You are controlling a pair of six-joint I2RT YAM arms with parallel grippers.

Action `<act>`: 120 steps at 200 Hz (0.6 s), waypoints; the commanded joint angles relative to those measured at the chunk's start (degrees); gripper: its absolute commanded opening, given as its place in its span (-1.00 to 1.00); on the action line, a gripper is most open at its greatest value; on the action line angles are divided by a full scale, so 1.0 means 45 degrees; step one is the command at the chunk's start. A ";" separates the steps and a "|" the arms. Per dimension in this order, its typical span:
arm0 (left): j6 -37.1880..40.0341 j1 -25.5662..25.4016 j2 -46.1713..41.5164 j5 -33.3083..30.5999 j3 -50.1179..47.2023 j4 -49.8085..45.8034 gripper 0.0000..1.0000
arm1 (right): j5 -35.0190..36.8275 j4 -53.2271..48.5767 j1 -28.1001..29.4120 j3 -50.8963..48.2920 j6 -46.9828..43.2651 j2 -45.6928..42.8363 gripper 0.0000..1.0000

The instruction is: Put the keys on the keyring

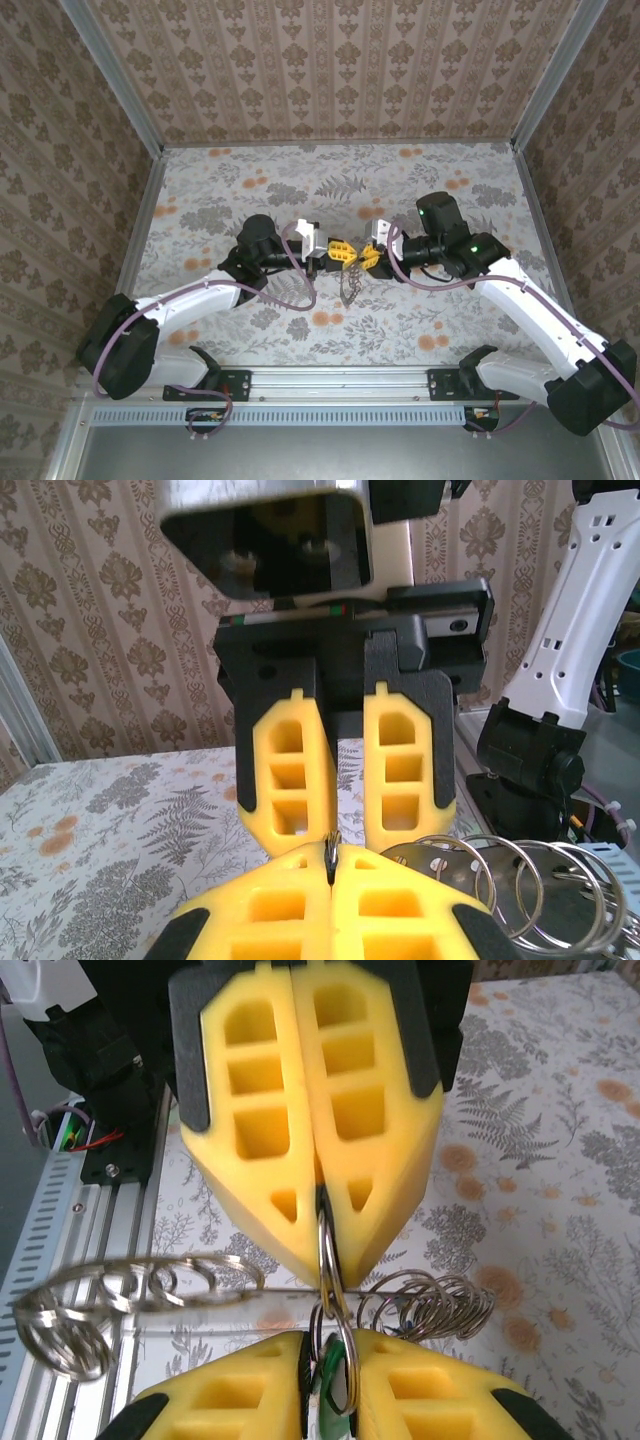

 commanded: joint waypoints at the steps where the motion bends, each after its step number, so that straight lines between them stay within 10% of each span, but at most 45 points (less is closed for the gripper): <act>1: -0.0014 -0.0105 -0.0013 0.0437 0.0561 0.0713 -1.00 | -0.0884 0.0493 0.0115 -0.0221 0.0148 0.0030 -0.61; 120: 0.0117 -0.0128 0.0259 0.0683 0.0598 0.0296 -1.00 | -0.0571 0.0563 0.0317 -0.0119 -0.0507 -0.0823 -0.61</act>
